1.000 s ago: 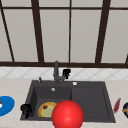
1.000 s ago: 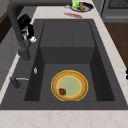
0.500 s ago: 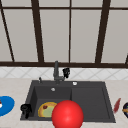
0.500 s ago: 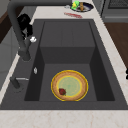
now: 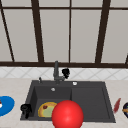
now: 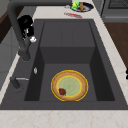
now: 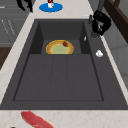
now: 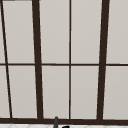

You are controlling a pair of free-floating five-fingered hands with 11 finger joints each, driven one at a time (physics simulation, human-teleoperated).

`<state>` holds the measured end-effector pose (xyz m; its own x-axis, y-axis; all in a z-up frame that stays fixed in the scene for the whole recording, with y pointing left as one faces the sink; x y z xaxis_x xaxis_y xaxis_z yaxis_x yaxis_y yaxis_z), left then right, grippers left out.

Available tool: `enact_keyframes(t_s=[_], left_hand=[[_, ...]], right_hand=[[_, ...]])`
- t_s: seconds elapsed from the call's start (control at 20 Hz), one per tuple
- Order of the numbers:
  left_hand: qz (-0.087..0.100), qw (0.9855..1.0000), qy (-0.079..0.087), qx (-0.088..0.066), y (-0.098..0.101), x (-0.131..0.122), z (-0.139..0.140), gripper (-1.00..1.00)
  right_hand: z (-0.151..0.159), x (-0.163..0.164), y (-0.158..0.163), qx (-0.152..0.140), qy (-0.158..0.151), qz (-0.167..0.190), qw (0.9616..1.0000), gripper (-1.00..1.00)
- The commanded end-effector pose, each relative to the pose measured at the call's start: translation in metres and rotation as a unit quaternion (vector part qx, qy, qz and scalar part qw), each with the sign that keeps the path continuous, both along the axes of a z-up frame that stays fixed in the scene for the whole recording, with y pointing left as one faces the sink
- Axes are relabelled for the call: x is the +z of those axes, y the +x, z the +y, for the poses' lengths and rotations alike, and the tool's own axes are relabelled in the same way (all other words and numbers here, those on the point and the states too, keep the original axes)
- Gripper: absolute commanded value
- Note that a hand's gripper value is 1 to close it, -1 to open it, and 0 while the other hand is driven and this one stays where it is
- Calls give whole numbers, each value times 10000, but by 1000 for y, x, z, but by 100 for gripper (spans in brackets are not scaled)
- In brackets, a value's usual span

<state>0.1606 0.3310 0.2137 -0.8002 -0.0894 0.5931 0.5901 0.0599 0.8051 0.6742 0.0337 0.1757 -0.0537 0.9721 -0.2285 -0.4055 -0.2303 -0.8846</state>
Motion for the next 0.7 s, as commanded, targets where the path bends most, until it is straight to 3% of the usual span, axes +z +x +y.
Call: enact_keyframes(t_s=[0.0, 0.35, 0.65], left_hand=[[0, 10000, 0, 0, 0, 0, 0, 0], [0, 10000, 0, 0, 0, 0, 0, 0], [0, 10000, 0, 0, 0, 0, 0, 0]], right_hand=[[20, 15, 2, 114, 174, 131, 9997, 100], [36, 12, -7, -456, -308, -202, 9983, 100], [53, 8, -14, -986, -857, -529, 9900, 100]])
